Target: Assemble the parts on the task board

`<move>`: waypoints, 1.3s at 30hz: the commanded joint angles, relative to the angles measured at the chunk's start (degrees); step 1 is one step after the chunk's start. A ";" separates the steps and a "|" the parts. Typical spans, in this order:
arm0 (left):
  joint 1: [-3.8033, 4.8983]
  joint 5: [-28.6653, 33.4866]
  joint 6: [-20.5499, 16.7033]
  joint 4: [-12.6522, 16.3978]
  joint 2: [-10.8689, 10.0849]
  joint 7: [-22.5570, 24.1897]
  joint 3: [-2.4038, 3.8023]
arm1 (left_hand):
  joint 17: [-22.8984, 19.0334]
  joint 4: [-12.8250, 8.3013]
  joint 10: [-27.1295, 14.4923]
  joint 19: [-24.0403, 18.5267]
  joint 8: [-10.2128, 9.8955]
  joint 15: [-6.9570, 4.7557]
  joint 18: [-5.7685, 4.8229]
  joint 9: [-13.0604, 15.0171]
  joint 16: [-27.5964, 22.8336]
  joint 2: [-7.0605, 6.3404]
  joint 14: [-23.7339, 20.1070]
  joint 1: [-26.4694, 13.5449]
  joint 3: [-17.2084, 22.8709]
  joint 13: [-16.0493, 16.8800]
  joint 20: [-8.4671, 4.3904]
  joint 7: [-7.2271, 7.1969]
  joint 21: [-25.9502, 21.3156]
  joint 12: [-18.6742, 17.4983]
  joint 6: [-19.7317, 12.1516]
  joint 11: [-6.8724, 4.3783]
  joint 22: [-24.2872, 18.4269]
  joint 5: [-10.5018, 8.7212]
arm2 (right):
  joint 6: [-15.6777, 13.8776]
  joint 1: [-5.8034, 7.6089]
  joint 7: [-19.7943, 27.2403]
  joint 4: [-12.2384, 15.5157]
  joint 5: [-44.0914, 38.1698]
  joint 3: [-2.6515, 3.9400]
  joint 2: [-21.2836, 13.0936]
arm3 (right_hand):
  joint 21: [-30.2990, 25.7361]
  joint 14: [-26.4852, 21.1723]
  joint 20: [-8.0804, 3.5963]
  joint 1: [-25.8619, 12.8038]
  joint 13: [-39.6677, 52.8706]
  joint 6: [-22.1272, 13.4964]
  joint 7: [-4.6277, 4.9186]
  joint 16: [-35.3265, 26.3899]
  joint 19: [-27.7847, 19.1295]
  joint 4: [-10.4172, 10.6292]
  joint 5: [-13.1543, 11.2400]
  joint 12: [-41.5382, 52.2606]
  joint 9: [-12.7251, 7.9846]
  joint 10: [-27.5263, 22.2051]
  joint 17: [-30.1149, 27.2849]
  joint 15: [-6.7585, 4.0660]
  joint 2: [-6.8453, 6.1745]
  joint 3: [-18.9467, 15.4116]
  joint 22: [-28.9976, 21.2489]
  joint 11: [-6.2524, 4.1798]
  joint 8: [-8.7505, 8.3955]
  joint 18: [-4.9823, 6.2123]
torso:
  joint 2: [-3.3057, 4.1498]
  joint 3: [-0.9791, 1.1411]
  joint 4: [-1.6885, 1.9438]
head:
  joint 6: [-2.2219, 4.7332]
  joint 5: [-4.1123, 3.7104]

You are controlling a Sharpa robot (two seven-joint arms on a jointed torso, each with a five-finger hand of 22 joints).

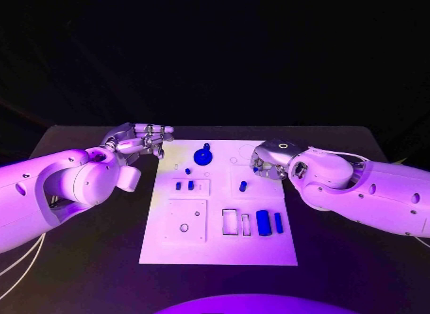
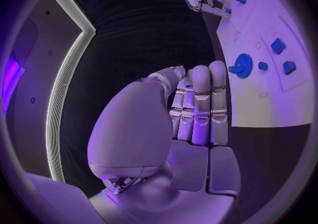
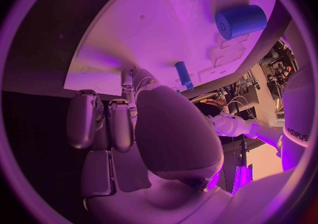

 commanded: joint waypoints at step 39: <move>0.06 0.39 1.67 -0.95 0.67 -1.49 0.02 | -0.35 -0.71 -1.64 -0.73 -0.33 0.35 0.78 -0.46 -0.54 0.65 -0.69 -0.10 -0.11 0.18 0.13 0.95 -1.27 0.57 -1.00 0.55 -1.01 0.03 | -9.36 0.88 -0.82 10.80 -0.30 0.67 -3.93 | 2.06 3.40 0.04 -1.87 -1.11 1.63 -0.04 0.68 1.19 -0.77 -0.58 -1.70 0.30 2.16 2.19 -0.44 -1.96 4.65 7.92 0.02 -0.48 -1.04 | 0.00 0.07 -0.12 | 0.40 1.32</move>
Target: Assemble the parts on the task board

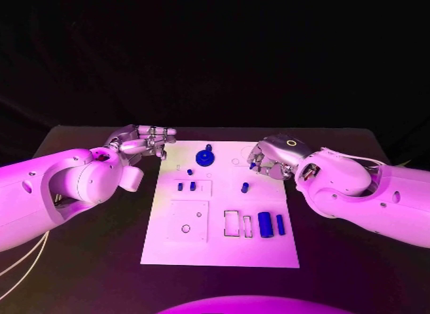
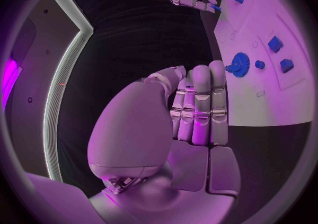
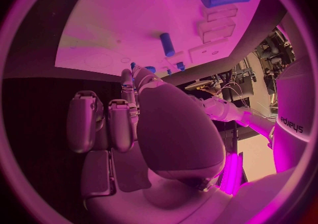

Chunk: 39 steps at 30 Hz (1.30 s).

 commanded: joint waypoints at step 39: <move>0.05 0.28 1.78 0.89 1.67 0.19 -0.10 | -0.09 -0.25 -0.51 -0.34 -0.32 0.01 0.78 -0.09 -0.36 0.68 -0.39 -0.17 -0.03 0.13 0.19 0.20 -0.28 0.47 -0.20 0.17 -0.14 0.02 | 1.08 -7.83 1.61 -0.39 -0.57 -1.09 14.26 | 0.31 3.41 0.02 -1.16 -0.25 0.40 0.17 0.29 0.50 0.16 -0.72 -0.69 0.02 0.63 2.16 -0.41 -0.68 1.12 8.12 -0.01 0.13 -1.10 | 0.01 -0.12 0.08 | -2.36 7.61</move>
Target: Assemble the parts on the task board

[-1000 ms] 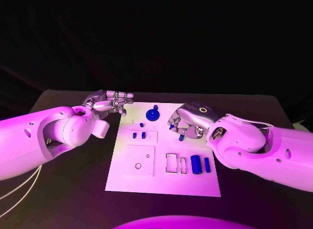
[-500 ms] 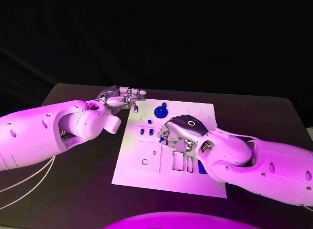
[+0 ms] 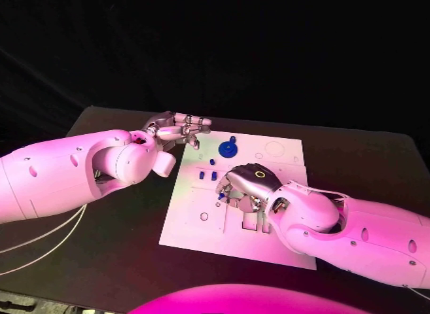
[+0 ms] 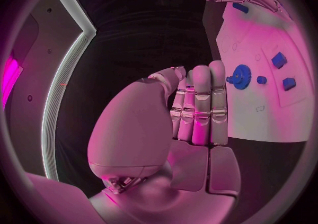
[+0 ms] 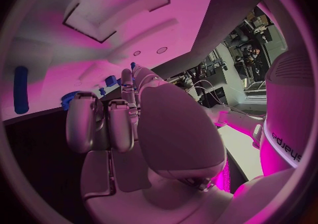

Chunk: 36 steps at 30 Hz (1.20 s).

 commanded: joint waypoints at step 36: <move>0.07 0.27 1.80 0.10 0.20 -0.40 0.02 | -0.08 -0.25 -0.35 -0.36 -0.28 0.03 0.79 -0.07 -0.38 0.49 -0.43 0.00 -0.08 0.13 0.22 0.29 -0.35 0.34 -0.09 -0.02 -0.12 0.02 | 4.25 -1.48 -0.24 -1.56 -0.92 -0.19 1.88 | 0.07 3.35 0.04 -1.07 -0.20 0.05 0.03 0.19 0.41 0.07 -0.42 -0.61 0.05 0.23 1.91 -0.37 -0.16 0.77 8.10 0.05 -0.22 -1.05 | 0.06 -0.01 0.01 | -1.12 1.37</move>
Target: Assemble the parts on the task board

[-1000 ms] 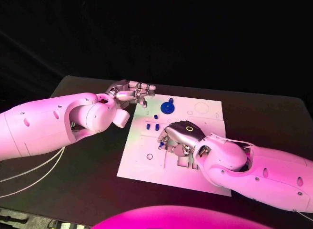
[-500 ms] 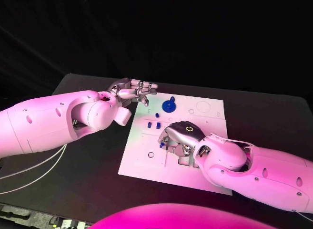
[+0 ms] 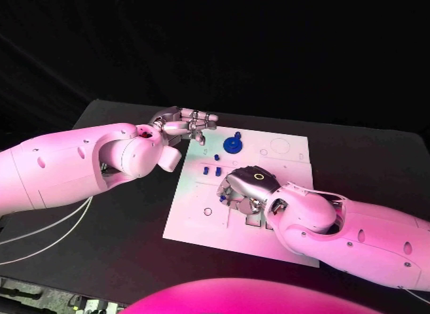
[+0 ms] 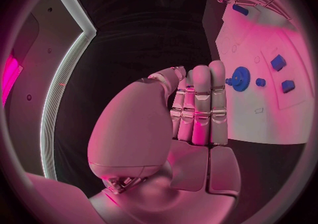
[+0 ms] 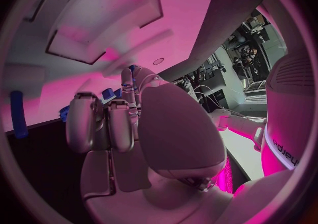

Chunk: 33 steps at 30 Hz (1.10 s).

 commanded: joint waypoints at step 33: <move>0.06 0.25 1.61 0.04 -0.14 -0.49 0.00 | -0.15 -0.28 -0.50 -0.39 -0.27 0.06 0.80 -0.13 -0.40 0.53 -0.52 -0.07 -0.17 0.11 0.27 0.31 -0.46 0.47 -0.14 0.01 -0.12 0.02 | -2.47 0.96 -3.08 6.22 -1.80 0.45 -6.01 | -2.07 3.01 1.35 -5.39 -1.20 -6.16 1.34 -0.13 -0.57 0.12 -2.18 -1.89 -1.66 -4.61 0.98 1.10 -3.90 0.80 7.58 1.77 -0.12 -0.63 | -0.05 0.04 -0.08 | 0.45 -0.39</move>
